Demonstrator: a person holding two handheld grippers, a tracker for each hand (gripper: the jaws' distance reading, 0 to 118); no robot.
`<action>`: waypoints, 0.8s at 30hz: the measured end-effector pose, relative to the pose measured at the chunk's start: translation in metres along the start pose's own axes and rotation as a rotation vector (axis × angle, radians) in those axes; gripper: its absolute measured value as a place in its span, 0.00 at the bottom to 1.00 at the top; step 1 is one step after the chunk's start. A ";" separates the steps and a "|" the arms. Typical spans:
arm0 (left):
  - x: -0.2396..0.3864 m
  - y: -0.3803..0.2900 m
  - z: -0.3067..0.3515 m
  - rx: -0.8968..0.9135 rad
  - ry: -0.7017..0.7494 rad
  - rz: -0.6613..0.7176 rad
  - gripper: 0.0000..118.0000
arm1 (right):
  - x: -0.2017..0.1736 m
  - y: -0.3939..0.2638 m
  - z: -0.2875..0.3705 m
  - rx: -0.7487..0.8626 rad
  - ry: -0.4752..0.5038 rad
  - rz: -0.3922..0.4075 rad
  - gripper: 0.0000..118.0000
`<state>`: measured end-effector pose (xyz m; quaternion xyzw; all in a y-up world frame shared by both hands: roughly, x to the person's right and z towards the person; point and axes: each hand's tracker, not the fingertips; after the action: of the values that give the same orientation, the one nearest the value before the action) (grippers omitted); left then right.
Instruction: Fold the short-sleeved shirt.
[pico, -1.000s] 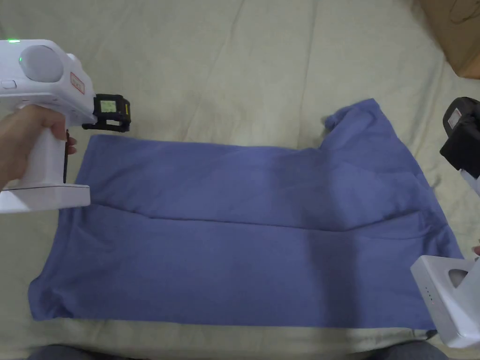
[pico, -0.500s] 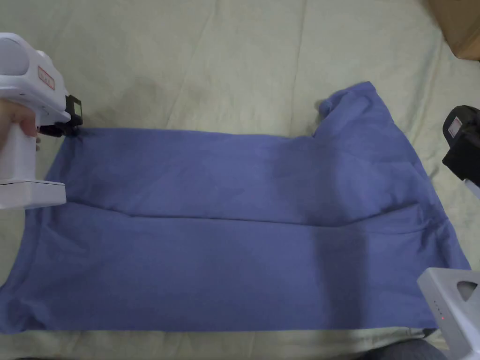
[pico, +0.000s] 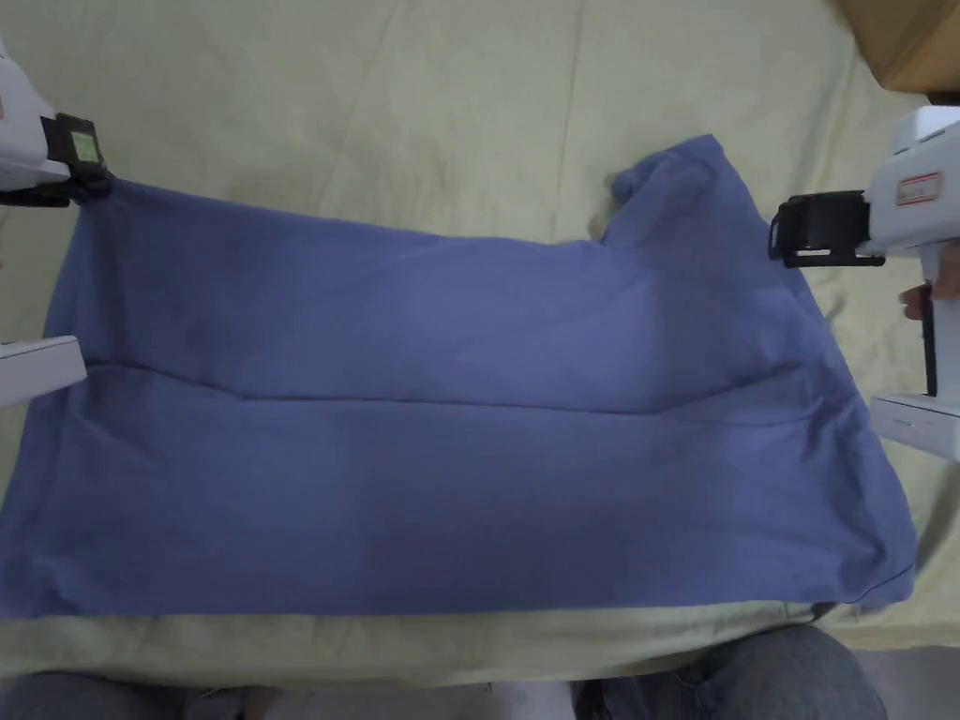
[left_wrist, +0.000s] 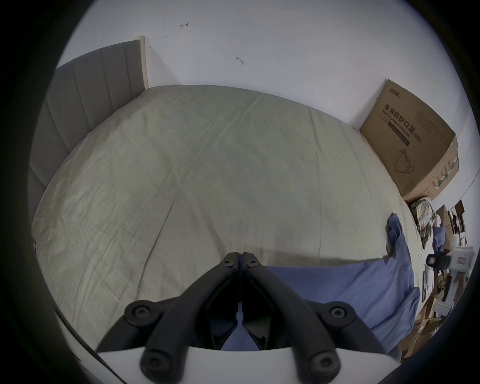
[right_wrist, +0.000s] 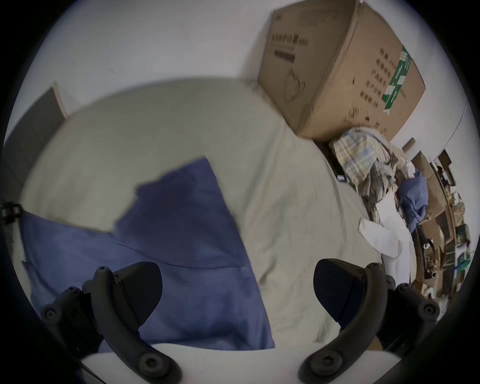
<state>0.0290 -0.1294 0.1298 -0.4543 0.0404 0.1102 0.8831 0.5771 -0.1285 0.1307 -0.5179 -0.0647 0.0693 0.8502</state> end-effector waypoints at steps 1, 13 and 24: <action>0.000 -0.002 0.001 -0.001 0.000 0.004 0.00 | 0.001 0.000 -0.013 -0.035 -0.011 -0.013 0.98; -0.008 -0.001 -0.016 -0.011 0.000 0.049 0.00 | 0.006 0.040 -0.119 -0.066 0.029 -0.147 0.29; -0.017 -0.005 0.007 0.006 -0.009 0.059 0.00 | 0.033 0.041 -0.055 0.074 0.162 -0.186 0.01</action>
<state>0.0133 -0.1286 0.1407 -0.4496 0.0502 0.1378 0.8811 0.6178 -0.1515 0.0707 -0.4818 -0.0410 -0.0495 0.8739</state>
